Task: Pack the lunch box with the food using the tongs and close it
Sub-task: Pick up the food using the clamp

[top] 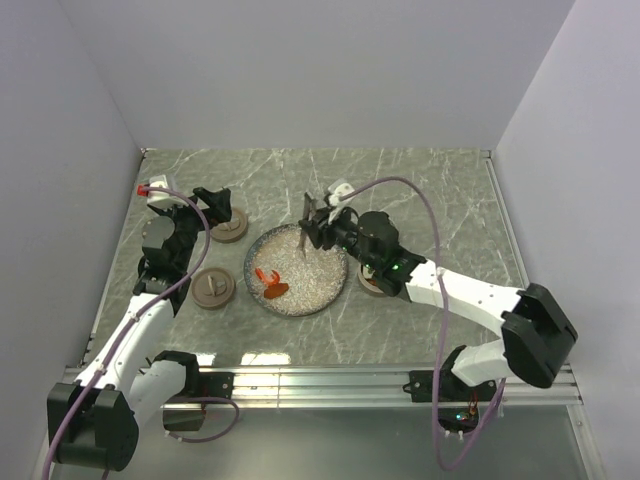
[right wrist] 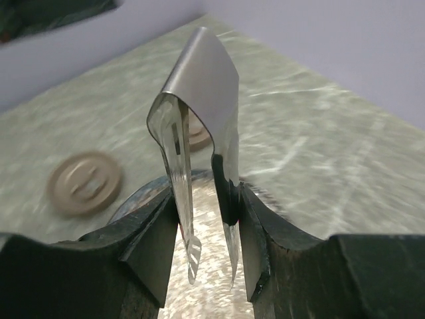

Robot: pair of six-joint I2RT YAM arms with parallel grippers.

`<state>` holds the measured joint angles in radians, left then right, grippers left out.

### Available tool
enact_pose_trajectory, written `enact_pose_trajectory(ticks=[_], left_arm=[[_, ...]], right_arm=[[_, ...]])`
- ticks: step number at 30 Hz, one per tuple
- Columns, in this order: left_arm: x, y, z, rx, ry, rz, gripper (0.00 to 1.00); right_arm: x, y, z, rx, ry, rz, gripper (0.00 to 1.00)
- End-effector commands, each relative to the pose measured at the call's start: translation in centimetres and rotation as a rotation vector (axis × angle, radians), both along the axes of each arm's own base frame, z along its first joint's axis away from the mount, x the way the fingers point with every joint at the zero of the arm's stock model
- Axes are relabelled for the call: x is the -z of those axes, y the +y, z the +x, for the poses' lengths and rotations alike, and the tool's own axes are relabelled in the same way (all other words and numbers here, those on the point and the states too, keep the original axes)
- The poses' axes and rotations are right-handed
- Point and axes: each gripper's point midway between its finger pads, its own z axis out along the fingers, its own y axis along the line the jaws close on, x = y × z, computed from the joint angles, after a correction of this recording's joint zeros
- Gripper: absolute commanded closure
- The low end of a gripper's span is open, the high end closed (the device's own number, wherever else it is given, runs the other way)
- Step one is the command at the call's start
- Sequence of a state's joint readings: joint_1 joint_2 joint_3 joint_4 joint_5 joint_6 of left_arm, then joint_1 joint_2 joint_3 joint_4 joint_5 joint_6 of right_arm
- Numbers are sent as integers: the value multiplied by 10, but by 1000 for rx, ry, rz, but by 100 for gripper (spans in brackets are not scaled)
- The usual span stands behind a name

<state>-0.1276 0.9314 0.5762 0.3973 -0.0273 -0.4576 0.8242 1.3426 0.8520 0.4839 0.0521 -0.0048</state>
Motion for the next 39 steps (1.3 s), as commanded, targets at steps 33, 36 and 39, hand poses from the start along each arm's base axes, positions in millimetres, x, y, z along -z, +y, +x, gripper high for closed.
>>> enact_pose_trajectory(ticks=[33, 36, 39], left_arm=[[2, 6, 0, -34, 12, -5, 1], [1, 5, 0, -33, 9, -6, 1], [1, 6, -1, -36, 8, -8, 0]], right_arm=[[20, 92, -82, -768, -152, 14, 55], [26, 95, -79, -770, -146, 3, 55], [28, 97, -77, -773, -154, -3, 56]])
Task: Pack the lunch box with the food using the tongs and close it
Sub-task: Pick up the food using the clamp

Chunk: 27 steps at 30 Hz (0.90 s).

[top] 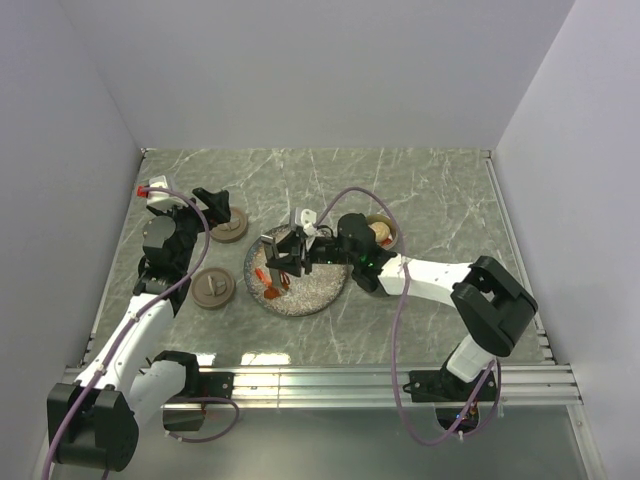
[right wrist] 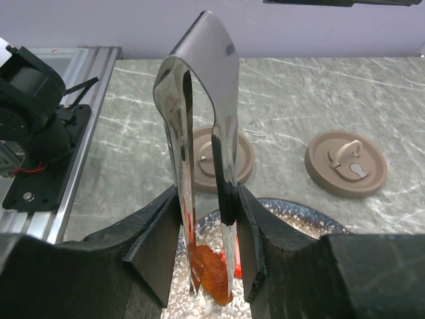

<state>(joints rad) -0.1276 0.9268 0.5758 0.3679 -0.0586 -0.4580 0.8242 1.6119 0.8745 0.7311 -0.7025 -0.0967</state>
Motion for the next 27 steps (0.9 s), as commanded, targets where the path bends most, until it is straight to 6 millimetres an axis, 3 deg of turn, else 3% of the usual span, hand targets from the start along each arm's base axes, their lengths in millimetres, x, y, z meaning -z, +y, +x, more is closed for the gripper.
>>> enact_pose_trajectory(ticks=[1, 20, 27], left_arm=[[-6, 0, 0, -4, -21, -8, 0], [-5, -1, -1, 2, -22, -10, 1], [-4, -1, 0, 3, -17, -12, 0]], right_arm=[[-21, 8, 4, -21, -67, 46, 56], [-13, 9, -29, -208, 15, 48, 56], [-10, 10, -21, -183, 27, 62, 55]])
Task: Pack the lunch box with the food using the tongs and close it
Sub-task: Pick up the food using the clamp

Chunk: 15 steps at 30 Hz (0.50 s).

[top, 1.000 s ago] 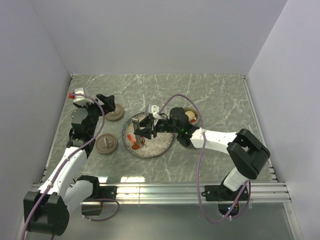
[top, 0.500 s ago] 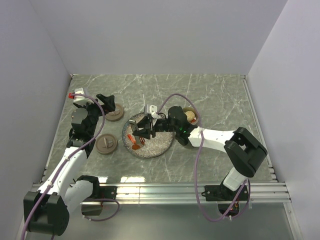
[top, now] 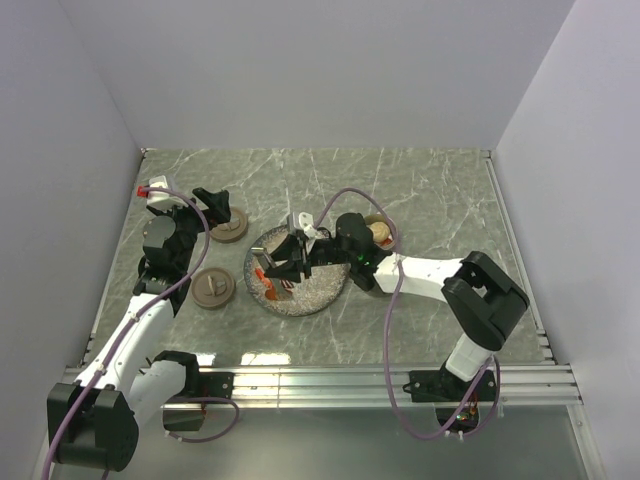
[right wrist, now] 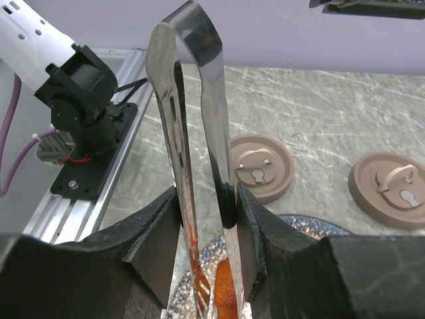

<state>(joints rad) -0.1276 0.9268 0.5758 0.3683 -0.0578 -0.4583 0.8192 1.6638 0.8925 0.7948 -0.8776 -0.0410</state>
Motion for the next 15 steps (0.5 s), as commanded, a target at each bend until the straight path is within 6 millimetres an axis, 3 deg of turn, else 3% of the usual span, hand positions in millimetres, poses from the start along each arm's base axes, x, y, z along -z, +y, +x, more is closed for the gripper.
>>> enact_pose_trajectory(ticks=[1, 9, 15], left_arm=[[-4, -1, 0, 2, -16, -10, 1], [-4, -1, 1, -1, -19, -12, 1], [-2, -2, 3, 6, -11, -12, 1]], right_arm=[[-12, 4, 4, -12, -13, 51, 55], [-11, 3, 15, 72, -10, 104, 54], [-22, -3, 16, 128, -17, 204, 54]])
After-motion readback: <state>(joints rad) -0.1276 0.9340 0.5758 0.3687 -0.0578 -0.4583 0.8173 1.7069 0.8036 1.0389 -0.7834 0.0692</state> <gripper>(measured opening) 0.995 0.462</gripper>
